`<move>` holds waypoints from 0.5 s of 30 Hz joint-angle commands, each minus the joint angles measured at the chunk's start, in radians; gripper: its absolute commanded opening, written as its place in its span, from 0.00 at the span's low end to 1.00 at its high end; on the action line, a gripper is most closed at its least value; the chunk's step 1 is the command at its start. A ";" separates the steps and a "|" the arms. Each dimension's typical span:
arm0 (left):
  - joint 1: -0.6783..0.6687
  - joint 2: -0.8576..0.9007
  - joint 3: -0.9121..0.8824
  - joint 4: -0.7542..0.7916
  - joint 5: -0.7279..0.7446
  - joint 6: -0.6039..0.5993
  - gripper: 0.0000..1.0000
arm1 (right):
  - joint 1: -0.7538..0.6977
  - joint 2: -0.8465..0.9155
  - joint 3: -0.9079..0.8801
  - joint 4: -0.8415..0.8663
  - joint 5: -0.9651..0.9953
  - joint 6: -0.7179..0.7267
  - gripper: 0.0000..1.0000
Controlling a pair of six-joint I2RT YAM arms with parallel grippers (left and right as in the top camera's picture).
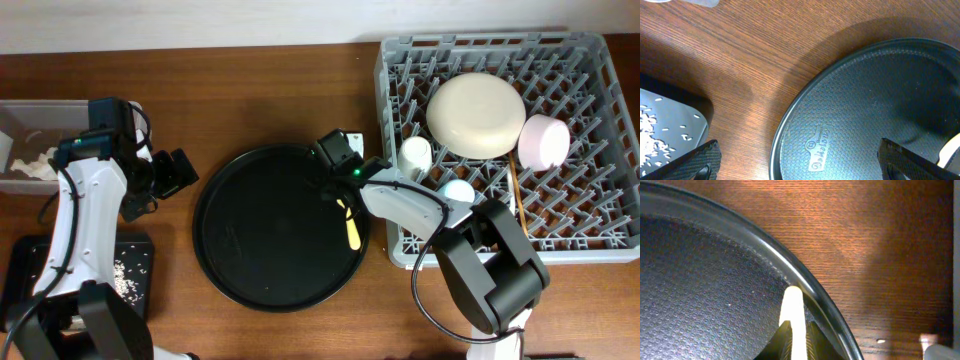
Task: Sort waste into correct bins and load items into the dishwasher rack
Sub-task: 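Grasp the yellow plastic knife with the right gripper and lift it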
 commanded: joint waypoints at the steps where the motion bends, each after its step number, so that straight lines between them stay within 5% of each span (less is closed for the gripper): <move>1: 0.000 -0.008 0.007 -0.001 0.007 -0.002 0.99 | 0.001 0.016 -0.010 -0.002 0.016 0.043 0.15; 10: 0.000 -0.008 0.007 -0.001 0.007 -0.002 0.99 | 0.001 0.043 -0.012 0.005 0.016 0.069 0.16; 15: 0.000 -0.008 0.007 -0.001 0.007 -0.002 0.99 | 0.001 0.043 -0.013 0.006 -0.007 0.069 0.33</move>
